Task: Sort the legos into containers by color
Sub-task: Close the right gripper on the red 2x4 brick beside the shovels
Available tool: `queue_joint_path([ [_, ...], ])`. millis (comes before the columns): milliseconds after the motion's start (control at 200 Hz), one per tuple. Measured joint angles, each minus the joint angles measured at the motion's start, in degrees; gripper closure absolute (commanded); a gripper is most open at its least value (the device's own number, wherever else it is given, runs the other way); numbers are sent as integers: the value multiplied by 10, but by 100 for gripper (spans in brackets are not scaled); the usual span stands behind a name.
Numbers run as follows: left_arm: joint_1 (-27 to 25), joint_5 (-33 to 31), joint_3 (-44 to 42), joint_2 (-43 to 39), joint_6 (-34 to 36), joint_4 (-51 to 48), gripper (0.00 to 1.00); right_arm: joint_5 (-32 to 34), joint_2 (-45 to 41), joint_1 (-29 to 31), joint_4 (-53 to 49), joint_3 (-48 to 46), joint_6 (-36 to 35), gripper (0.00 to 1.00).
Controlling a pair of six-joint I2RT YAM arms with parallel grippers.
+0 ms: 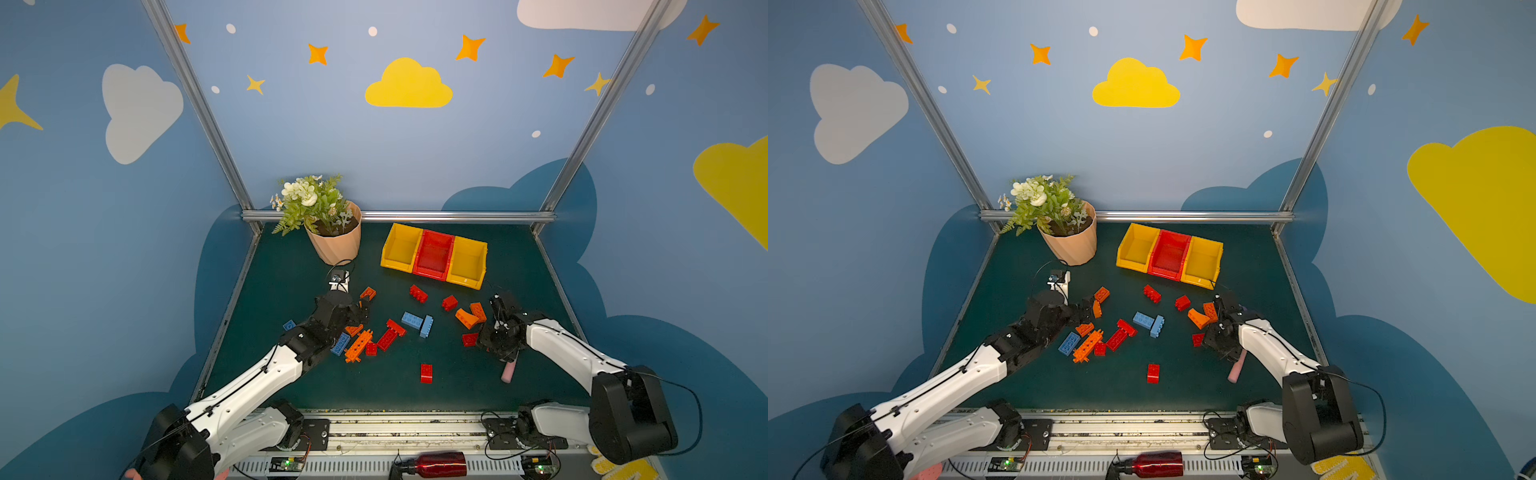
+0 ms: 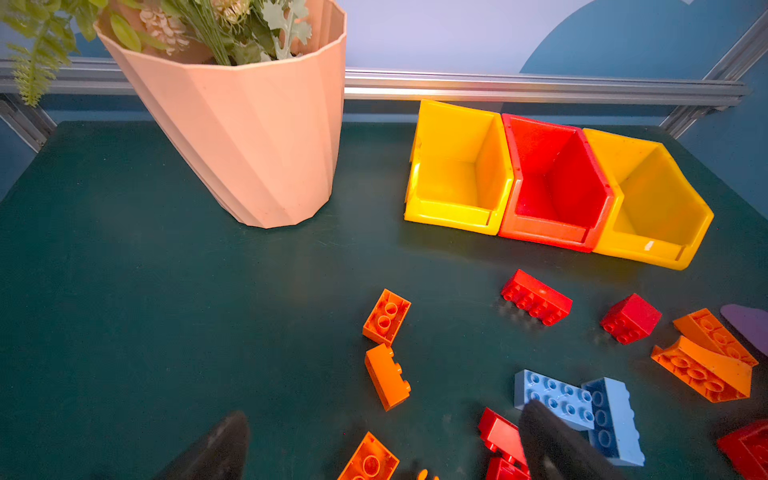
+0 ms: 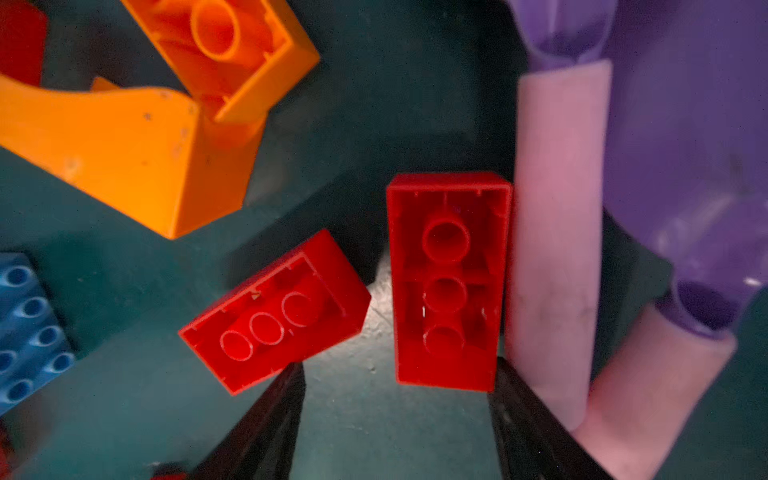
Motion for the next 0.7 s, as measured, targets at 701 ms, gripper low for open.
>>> queue_joint_path([
  [701, 0, -14, 0, 0, 6, 4, 0, -21, 45, -37, 17, 28, -26, 38],
])
